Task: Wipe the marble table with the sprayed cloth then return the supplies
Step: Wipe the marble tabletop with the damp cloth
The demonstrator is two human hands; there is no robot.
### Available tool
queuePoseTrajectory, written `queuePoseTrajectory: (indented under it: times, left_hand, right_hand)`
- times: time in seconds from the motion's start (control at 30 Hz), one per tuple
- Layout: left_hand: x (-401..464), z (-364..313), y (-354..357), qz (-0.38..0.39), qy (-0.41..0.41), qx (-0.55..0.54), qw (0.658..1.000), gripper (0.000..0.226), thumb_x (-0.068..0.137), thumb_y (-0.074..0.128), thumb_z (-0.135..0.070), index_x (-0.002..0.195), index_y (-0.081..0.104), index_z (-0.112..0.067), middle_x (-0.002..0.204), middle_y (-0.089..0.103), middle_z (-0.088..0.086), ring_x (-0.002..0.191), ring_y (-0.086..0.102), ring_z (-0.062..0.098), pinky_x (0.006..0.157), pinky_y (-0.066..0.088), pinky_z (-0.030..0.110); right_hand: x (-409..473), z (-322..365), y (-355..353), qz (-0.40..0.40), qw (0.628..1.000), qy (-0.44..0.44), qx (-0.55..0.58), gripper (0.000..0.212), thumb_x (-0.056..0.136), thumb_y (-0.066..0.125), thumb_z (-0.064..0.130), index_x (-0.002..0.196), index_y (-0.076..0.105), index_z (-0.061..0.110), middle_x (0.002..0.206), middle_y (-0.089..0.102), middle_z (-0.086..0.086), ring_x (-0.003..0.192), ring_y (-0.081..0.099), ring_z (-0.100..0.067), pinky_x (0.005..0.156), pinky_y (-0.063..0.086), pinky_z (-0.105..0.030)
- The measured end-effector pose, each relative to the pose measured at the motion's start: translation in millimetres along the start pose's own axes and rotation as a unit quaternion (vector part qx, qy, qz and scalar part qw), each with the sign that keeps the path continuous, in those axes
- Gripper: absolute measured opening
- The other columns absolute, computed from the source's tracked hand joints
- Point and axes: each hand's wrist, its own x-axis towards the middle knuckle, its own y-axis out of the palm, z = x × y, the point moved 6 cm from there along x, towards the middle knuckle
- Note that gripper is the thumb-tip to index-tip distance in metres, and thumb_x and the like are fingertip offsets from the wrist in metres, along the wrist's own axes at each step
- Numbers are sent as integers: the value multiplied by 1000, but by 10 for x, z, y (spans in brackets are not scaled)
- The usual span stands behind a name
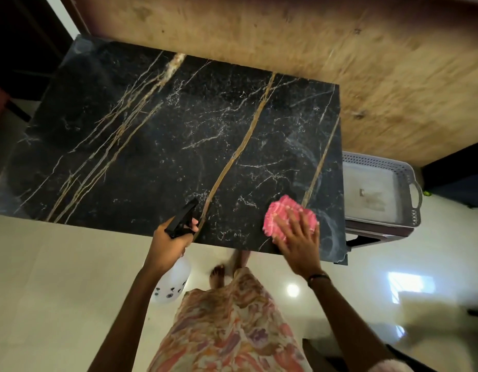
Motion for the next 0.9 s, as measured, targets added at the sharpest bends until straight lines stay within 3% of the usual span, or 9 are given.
queuePoseTrajectory:
  times: [0.07, 0.17, 0.27, 0.37, 0.43, 0.53, 0.7, 0.8, 0.9]
  left_hand:
    - [-29, -26, 36, 7, 0, -1, 1000, 20, 84, 62, -1, 89, 70, -18, 55, 59, -6, 48, 39, 13, 43, 32, 22]
    - [-40, -103, 121, 18, 7, 13, 1000, 22, 86, 60, 1, 87, 70, -19, 54, 63, -12, 47, 42, 8, 43, 34, 20]
    - [-4, -183, 237, 32, 11, 30, 999, 22, 86, 58, 3, 87, 68, -16, 53, 64, -14, 43, 43, 4, 40, 33, 16]
    - [72, -259, 380, 43, 10, 40, 998, 26, 86, 55, 7, 91, 69, -15, 53, 63, -12, 38, 42, 3, 37, 31, 15]
    - [109, -316, 476, 45, 8, 36, 998, 30, 85, 54, 8, 89, 69, -18, 61, 66, -9, 38, 42, 2, 38, 31, 15]
    - [174, -415, 654, 49, 5, 30, 998, 33, 85, 53, 9, 89, 69, -20, 78, 67, -1, 39, 42, 3, 39, 31, 15]
    - [276, -576, 908, 47, 4, 30, 998, 35, 84, 51, 12, 93, 68, -17, 84, 67, 4, 40, 44, 2, 41, 33, 16]
    - [364, -660, 1036, 40, 6, 34, 999, 33, 84, 51, 12, 97, 68, -13, 86, 67, 7, 41, 43, 2, 40, 33, 16]
    - [470, -744, 1213, 41, 7, 38, 998, 32, 83, 51, 13, 100, 68, -9, 87, 67, 9, 41, 43, 2, 40, 33, 17]
  right_hand:
    - [224, -217, -92, -1, 997, 70, 19, 61, 92, 15, 61, 147, 21, 35, 158, 15, -3, 146, 8, -33, 109, 6, -70]
    - [548, -142, -196, -19, 984, 168, 63, 68, 85, 12, 65, 147, 21, 38, 159, 11, -2, 146, 3, -34, 108, -1, -71]
    - [611, 253, -135, -15, 992, 109, 59, 64, 87, 20, 63, 146, 24, 38, 159, 11, -3, 144, 2, -34, 104, -5, -69]
    - [353, 487, -69, -32, 999, -13, 25, 55, 92, 28, 57, 143, 32, 36, 155, 25, -3, 143, 14, -32, 105, 8, -73]
    - [149, 370, -9, -26, 998, -48, 9, 53, 95, 25, 58, 144, 30, 38, 155, 26, 1, 145, 13, -28, 107, 18, -71]
    - [50, -196, -39, -24, 1000, -4, 13, 55, 95, 17, 62, 145, 25, 40, 156, 21, 2, 145, 11, -28, 108, 16, -69]
    - [324, -1217, -227, -23, 989, 140, 45, 63, 90, 13, 66, 146, 19, 39, 158, 10, -1, 145, 5, -34, 109, 6, -69]
    - [733, -1299, -341, -32, 983, 171, 64, 64, 89, 20, 64, 145, 29, 36, 158, 16, -5, 144, 8, -38, 105, 10, -74]
    - [1117, -971, -393, -44, 990, 120, 59, 59, 90, 28, 59, 143, 34, 36, 157, 20, -6, 143, 11, -38, 104, 2, -73]
